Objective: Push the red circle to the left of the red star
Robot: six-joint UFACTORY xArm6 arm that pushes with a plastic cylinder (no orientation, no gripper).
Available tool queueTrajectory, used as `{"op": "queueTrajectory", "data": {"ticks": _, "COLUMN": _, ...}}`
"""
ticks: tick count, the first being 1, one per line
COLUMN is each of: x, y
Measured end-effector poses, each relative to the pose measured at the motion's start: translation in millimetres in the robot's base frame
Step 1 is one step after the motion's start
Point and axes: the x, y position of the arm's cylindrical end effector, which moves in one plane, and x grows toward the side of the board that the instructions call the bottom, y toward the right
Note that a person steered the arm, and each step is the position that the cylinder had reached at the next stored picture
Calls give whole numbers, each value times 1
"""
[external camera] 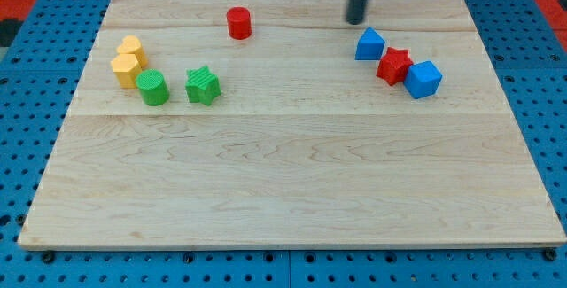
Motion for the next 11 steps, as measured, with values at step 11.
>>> {"op": "queueTrajectory", "data": {"ticks": 11, "x": 80, "y": 45}}
